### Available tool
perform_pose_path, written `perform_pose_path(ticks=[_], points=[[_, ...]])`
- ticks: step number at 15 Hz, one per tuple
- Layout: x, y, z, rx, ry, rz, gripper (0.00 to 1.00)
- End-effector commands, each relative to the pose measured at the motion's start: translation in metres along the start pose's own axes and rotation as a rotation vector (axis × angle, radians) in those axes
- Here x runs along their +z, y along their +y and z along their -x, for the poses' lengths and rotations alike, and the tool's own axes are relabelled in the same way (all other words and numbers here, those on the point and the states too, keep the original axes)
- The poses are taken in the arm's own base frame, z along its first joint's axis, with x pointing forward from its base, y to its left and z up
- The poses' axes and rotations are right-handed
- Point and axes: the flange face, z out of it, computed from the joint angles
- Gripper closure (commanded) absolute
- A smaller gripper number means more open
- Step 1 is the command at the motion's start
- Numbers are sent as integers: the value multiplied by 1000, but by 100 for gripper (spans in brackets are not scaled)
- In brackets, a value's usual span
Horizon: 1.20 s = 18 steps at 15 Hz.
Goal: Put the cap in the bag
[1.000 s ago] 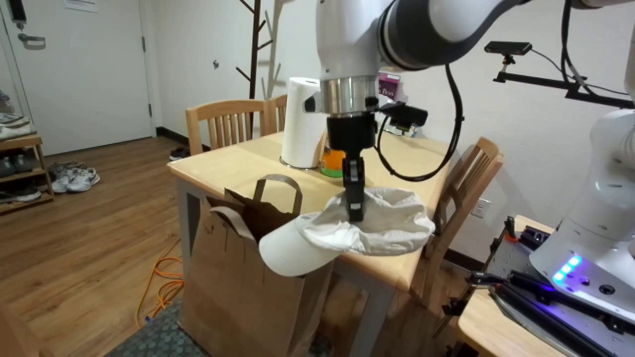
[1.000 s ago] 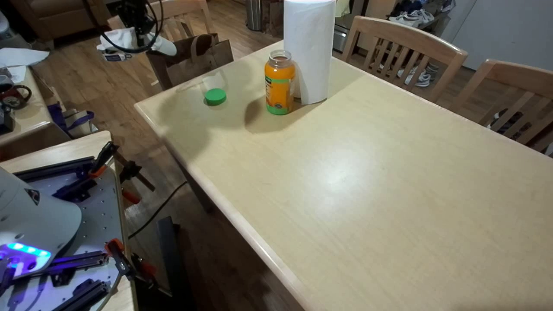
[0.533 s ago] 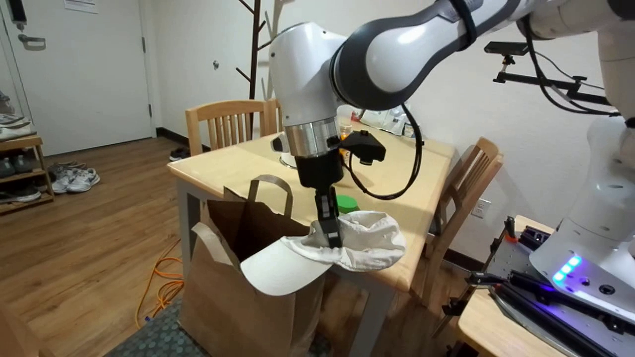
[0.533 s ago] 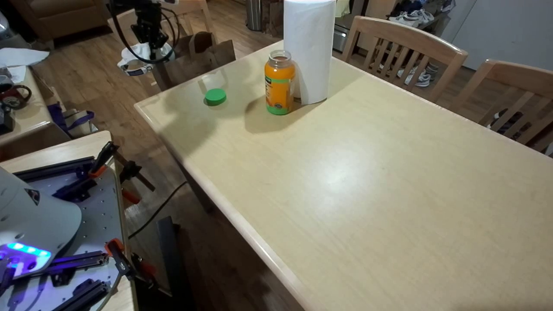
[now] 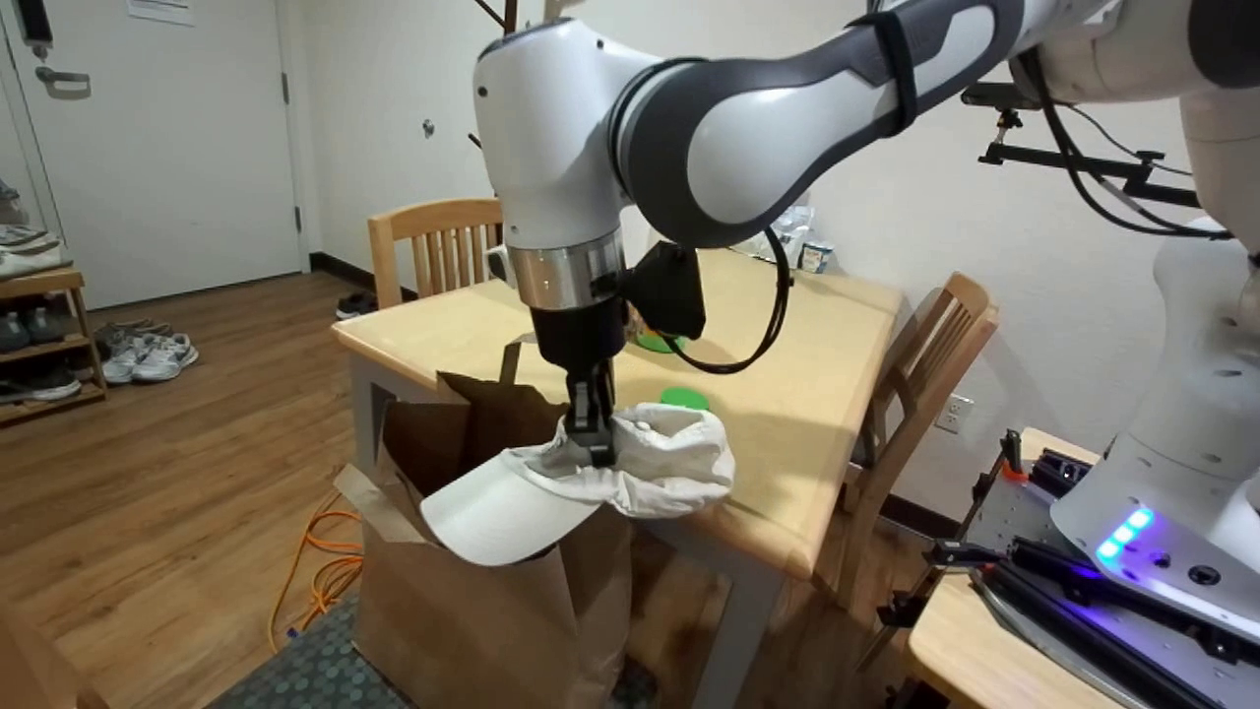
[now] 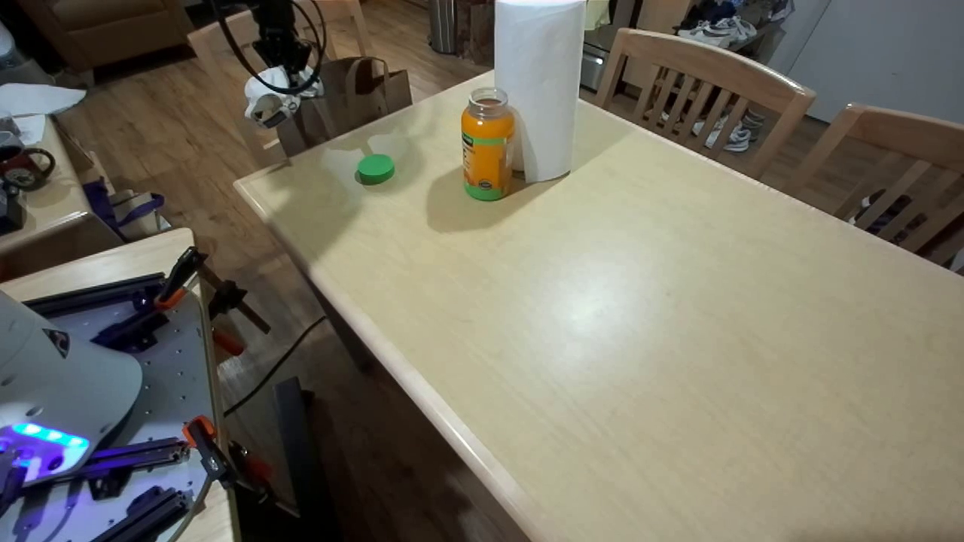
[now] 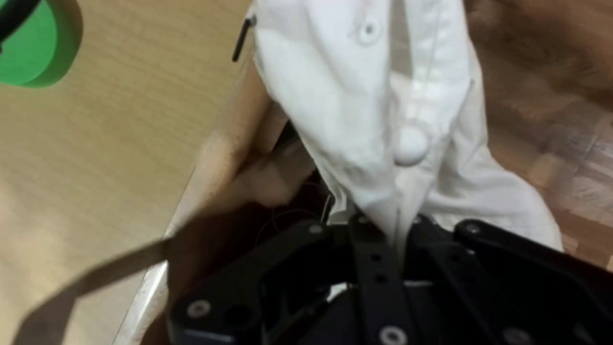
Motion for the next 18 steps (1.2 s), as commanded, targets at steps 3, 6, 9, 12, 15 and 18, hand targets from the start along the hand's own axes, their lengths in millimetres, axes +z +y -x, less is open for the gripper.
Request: perform_pose_path(ticks=[3, 6, 9, 12, 15, 18], points=[[-43, 20, -9, 213, 91, 149, 94], [-65, 39, -10, 343, 143, 187, 94], [-74, 55, -11, 440, 177, 263, 94], [-63, 73, -10, 531, 135, 333, 94], [-43, 87, -6, 611, 54, 394, 95], [-26, 94, -6, 663, -12, 447, 95]])
